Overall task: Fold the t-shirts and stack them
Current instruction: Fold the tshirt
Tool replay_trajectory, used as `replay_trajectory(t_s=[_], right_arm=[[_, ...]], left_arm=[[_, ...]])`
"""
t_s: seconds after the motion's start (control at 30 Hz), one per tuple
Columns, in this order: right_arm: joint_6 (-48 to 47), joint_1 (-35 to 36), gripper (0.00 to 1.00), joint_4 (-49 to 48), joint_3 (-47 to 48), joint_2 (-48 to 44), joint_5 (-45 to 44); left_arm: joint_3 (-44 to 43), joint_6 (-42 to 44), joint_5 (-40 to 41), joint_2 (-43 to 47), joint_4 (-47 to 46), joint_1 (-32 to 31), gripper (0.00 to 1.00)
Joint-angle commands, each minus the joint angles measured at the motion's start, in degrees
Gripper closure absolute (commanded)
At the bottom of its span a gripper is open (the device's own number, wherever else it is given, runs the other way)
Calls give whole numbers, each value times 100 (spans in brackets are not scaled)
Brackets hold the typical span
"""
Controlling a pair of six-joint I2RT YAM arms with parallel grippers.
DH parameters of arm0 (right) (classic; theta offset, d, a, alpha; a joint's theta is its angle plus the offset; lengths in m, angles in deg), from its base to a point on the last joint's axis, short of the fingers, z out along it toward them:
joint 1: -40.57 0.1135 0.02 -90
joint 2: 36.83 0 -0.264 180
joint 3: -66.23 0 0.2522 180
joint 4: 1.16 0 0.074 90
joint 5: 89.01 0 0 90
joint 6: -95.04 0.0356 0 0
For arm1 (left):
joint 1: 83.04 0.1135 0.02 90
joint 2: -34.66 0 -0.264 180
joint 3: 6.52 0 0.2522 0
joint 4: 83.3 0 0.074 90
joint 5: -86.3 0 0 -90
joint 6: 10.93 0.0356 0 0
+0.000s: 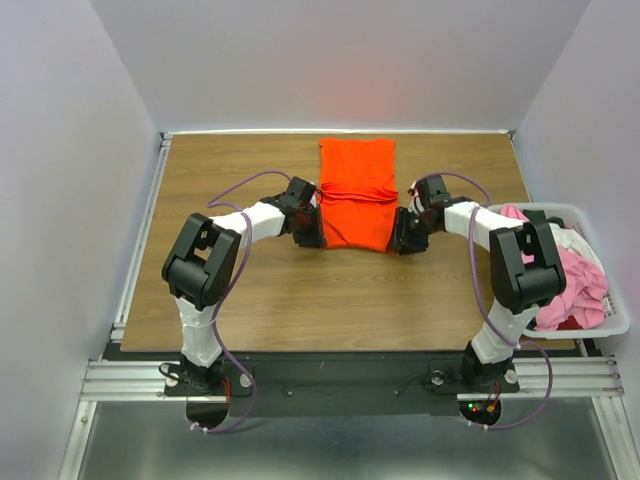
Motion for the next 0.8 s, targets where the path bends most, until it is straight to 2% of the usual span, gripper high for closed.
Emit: replay_trajectory(t_s=[0.0, 0.13, 0.23, 0.4, 0.67, 0.77], right_arm=[[41, -38, 48, -165, -126, -244, 222], [32, -29, 50, -209, -135, -121, 134], [6, -38, 55, -253, -118, -7, 169], [-64, -29, 67, -332, -144, 46, -15], [-187, -29, 99, -306, -100, -24, -164], [-231, -38, 99, -288, -109, -59, -278]], left_arm=[[-60, 57, 38, 20, 110, -26, 67], [-78, 83, 38, 11, 128, -35, 67], [-69, 92, 47, -6, 137, -26, 68], [-69, 153, 74, -24, 163, -35, 69], [-139, 320, 223, -76, 338, -26, 75], [-192, 452, 354, -85, 488, -26, 80]])
